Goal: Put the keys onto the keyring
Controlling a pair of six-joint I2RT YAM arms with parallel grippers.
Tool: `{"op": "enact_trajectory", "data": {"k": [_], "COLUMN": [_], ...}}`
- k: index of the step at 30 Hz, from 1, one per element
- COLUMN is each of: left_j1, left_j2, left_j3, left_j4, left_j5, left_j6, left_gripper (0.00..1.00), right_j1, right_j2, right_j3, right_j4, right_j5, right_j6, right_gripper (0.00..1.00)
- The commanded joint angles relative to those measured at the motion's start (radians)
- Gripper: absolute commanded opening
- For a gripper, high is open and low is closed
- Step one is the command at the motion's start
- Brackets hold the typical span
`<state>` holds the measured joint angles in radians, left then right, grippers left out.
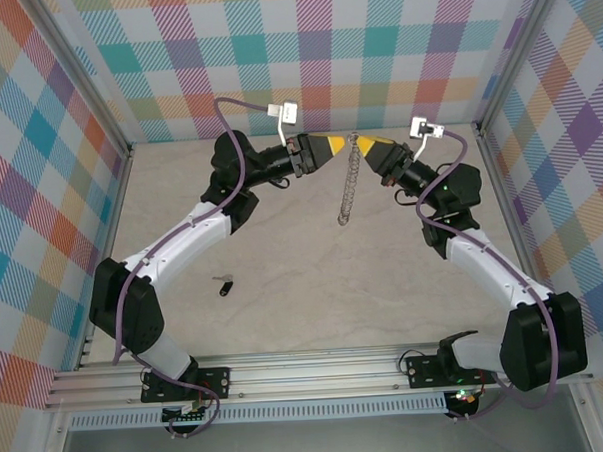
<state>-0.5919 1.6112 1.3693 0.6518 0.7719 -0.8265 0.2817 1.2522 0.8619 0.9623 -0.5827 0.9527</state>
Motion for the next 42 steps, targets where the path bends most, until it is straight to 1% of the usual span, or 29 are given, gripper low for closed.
{"op": "enact_trajectory", "data": {"k": [1,9,15,30,42], "left_j1": [-0.013,-0.018,-0.019,-0.034,-0.04], "left_j2": [0.012,0.029,0.021,0.06,0.056], "left_j3": [-0.006,-0.006,-0.013,0.031,0.036], "left_j4": [0.059,0.057,0.03,0.046,0.068], "left_j5": [-0.005,-0.012,-0.037,-0.026,-0.045], "left_j6": [-0.015,-0.013,0.016,0.007,0.005], "left_gripper": [0.32,0.32,0.32,0.32,0.31], "right_j1": [0.008,0.01,0.01,0.01,0.01], "right_j2": [0.004,0.008,0.002,0.019,0.016], "right_j3": [0.011,0.009,0.005,0.011,0.003], "right_j4": [0.093,0.1,0.09,0.099,0.093], "right_j5": [0.02,0.018,0.017,-0.007,-0.008], "right_j6": [0.015,0.018,0.011,0.021,0.018], "right_gripper": [0.0,0.0,0.0,0.0,0.0]}}
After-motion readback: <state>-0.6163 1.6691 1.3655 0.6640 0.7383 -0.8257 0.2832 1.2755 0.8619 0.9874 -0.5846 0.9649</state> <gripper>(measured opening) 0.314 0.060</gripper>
